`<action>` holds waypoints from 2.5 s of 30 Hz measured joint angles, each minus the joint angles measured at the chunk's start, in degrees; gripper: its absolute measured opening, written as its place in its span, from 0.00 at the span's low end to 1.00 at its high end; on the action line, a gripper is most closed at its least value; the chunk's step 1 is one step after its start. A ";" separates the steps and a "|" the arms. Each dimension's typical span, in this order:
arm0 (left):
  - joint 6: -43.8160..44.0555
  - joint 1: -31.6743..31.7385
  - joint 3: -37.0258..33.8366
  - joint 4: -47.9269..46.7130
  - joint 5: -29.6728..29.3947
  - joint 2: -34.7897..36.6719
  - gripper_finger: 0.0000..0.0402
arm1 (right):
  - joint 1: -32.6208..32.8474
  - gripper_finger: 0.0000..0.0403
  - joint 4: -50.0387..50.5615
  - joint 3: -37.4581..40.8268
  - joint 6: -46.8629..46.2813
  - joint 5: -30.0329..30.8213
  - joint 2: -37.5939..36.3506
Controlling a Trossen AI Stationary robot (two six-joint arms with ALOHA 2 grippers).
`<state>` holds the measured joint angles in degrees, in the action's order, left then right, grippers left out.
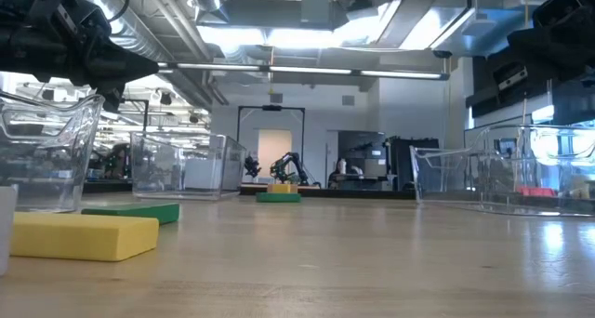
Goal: Sort & place blocks by color
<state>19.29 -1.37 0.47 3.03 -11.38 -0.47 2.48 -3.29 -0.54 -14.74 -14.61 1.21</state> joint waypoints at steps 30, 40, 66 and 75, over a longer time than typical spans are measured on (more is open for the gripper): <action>6.03 -0.04 14.23 27.28 -10.03 -15.94 0.10 | 0.00 0.02 0.00 0.00 0.09 0.01 0.01; 3.20 -0.09 46.77 -0.84 0.40 -48.25 0.33 | 0.00 0.02 0.00 0.00 0.03 0.02 0.02; -66.53 -16.29 90.28 -65.74 18.81 -102.74 0.42 | 0.00 0.02 -0.02 0.00 0.06 0.02 0.04; -66.27 -23.14 90.25 -65.21 10.12 -112.29 0.42 | 0.00 0.02 -0.02 0.00 0.09 0.02 0.04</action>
<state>-46.98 -24.50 90.72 -62.18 -1.26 -112.76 2.48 -3.31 -0.54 -14.65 -14.59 1.26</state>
